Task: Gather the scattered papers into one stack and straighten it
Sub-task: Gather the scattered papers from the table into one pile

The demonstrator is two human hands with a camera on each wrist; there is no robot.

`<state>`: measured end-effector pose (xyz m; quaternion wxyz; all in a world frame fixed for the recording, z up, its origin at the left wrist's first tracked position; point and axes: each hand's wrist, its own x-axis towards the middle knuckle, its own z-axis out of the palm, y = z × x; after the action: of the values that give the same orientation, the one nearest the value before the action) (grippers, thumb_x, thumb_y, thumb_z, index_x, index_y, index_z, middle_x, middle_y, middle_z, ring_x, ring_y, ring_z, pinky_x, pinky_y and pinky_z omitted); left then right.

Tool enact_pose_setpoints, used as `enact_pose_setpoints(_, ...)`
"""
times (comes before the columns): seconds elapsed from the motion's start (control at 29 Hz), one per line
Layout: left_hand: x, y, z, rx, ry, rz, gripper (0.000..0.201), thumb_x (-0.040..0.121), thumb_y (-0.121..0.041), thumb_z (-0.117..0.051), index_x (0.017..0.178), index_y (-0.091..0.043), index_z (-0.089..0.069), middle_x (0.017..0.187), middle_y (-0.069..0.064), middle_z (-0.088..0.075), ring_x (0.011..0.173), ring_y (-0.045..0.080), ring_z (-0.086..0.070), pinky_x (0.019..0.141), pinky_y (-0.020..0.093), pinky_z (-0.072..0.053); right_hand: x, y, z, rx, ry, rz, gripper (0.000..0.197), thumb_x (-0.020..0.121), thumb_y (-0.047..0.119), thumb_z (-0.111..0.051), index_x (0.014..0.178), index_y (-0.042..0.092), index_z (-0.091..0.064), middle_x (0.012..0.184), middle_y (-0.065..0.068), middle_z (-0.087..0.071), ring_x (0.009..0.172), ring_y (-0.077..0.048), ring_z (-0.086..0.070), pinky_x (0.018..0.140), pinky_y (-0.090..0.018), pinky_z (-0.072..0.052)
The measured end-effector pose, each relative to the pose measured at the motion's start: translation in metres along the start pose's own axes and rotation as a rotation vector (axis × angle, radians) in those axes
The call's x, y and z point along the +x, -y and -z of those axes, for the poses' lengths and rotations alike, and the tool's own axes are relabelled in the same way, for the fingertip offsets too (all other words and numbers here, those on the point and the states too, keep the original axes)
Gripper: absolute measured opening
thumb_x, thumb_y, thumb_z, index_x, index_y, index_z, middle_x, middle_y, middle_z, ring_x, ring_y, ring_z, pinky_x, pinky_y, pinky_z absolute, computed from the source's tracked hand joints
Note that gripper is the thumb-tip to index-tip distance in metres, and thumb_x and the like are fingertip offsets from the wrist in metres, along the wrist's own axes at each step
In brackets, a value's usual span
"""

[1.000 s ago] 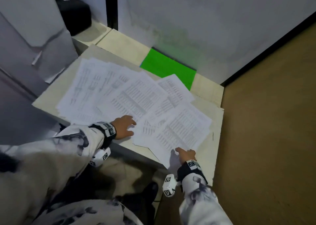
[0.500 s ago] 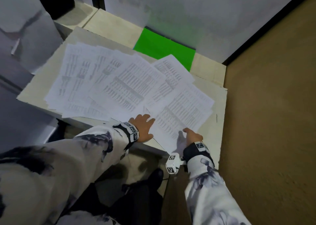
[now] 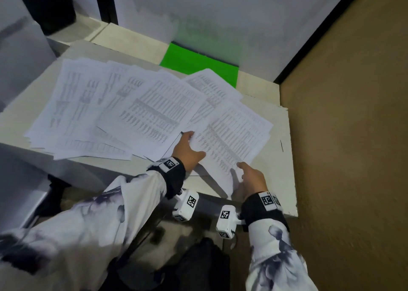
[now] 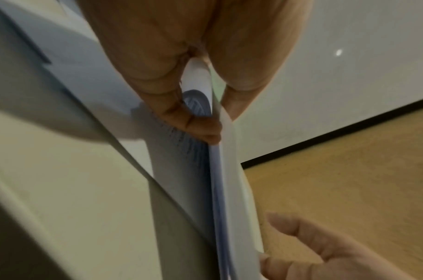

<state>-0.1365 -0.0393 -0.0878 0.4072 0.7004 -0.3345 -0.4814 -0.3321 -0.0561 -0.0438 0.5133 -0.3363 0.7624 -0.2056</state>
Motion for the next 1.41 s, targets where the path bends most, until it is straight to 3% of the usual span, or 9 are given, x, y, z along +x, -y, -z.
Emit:
enact_pose_setpoints(0.21, -0.023, 0.021, 0.004, -0.248, 0.114, -0.093, 0.073, 0.079, 0.004, -0.072, 0.139, -0.023, -0.041, 0.125, 0.005, -0.051, 0.099, 0.025, -0.060, 0.059, 0.032, -0.061, -0.011, -0.043, 0.010, 0.320, 0.013, 0.106, 0.017, 0.087, 0.030, -0.067, 0.094, 0.014, -0.066, 0.089, -0.005, -0.070, 0.067, -0.023, -0.071, 0.070, -0.041, -0.055)
enact_pose_setpoints(0.28, -0.040, 0.029, 0.013, -0.301, 0.118, -0.087, 0.071, 0.080, 0.005, -0.072, 0.137, -0.023, -0.041, 0.120, 0.007, -0.053, 0.092, 0.025, -0.062, 0.051, 0.030, -0.059, -0.024, -0.059, 0.011, 0.423, 0.041, 0.134, 0.024, 0.089, 0.027, -0.065, 0.106, 0.011, -0.066, 0.096, -0.007, -0.071, 0.049, -0.018, -0.067, 0.061, -0.034, -0.051)
enact_pose_setpoints(0.41, -0.080, 0.045, 0.030, -0.276, 0.058, -0.030, 0.062, 0.077, 0.002, -0.071, 0.130, -0.017, -0.046, 0.107, 0.011, -0.060, 0.078, 0.027, -0.064, 0.056, 0.034, -0.058, -0.057, -0.095, 0.004, 0.439, 0.025, 0.129, 0.028, 0.092, 0.023, -0.065, 0.116, 0.008, -0.064, 0.104, -0.011, -0.074, 0.066, -0.025, -0.069, 0.053, -0.029, -0.052)
enact_pose_setpoints(0.55, -0.115, 0.058, 0.042, -0.392, 0.067, 0.057, 0.047, 0.075, 0.000, -0.067, 0.119, -0.007, -0.054, 0.105, 0.023, -0.068, 0.066, 0.030, -0.063, 0.056, 0.033, -0.052, -0.075, -0.131, -0.007, 0.421, -0.045, 0.112, 0.031, 0.088, 0.016, -0.069, 0.111, -0.003, -0.067, 0.084, -0.015, -0.074, 0.040, -0.016, -0.065, 0.044, -0.025, -0.051)
enact_pose_setpoints(0.79, -0.142, 0.075, 0.056, -0.289, 0.094, 0.046, 0.026, 0.084, -0.009, -0.067, 0.109, -0.003, -0.063, 0.105, 0.016, -0.071, 0.085, 0.027, -0.065, 0.079, 0.039, -0.057, -0.073, -0.144, -0.013, 0.508, 0.081, 0.079, 0.031, 0.086, 0.000, -0.063, 0.115, -0.009, -0.066, 0.110, -0.026, -0.074, 0.101, -0.041, -0.072, 0.093, -0.057, -0.056)
enact_pose_setpoints(1.1, -0.085, 0.051, 0.072, -0.125, 0.121, 0.048, 0.002, 0.093, -0.009, -0.063, 0.091, -0.011, -0.062, 0.091, 0.012, -0.064, 0.073, 0.025, -0.065, 0.076, 0.040, -0.058, -0.044, -0.131, -0.009, 0.657, 0.079, 0.060, 0.009, 0.098, 0.010, -0.061, 0.096, 0.002, -0.066, 0.096, -0.017, -0.074, 0.085, -0.033, -0.073, 0.087, -0.048, -0.058)
enact_pose_setpoints(1.2, -0.061, 0.040, 0.072, -0.030, 0.155, 0.020, 0.024, 0.091, -0.007, -0.065, 0.114, -0.006, -0.066, 0.113, 0.015, -0.063, 0.096, 0.027, -0.062, 0.088, 0.040, -0.055, -0.041, -0.130, -0.007, 0.669, 0.123, 0.069, 0.012, 0.097, 0.008, -0.061, 0.103, -0.001, -0.066, 0.100, -0.020, -0.075, 0.092, -0.036, -0.073, 0.096, -0.050, -0.055)
enact_pose_setpoints(1.34, -0.036, 0.030, 0.068, 0.250, 0.249, -0.044, 0.054, 0.083, -0.018, -0.076, 0.134, -0.010, -0.058, 0.130, 0.003, -0.060, 0.104, 0.017, -0.063, 0.076, 0.020, -0.049, -0.034, -0.135, -0.003, 0.587, 0.171, 0.090, 0.043, 0.081, 0.015, -0.075, 0.115, -0.011, -0.068, 0.115, -0.036, -0.070, 0.099, -0.047, -0.066, 0.091, -0.053, -0.051)
enact_pose_setpoints(1.41, -0.028, 0.026, 0.066, 0.327, 0.343, -0.059, 0.079, 0.074, -0.028, -0.079, 0.144, -0.013, -0.047, 0.144, 0.002, -0.053, 0.120, 0.018, -0.061, 0.093, 0.026, -0.052, -0.033, -0.134, 0.002, 0.539, 0.181, 0.139, 0.030, 0.089, 0.014, -0.071, 0.107, -0.009, -0.072, 0.112, -0.033, -0.072, 0.095, -0.046, -0.069, 0.090, -0.052, -0.055)
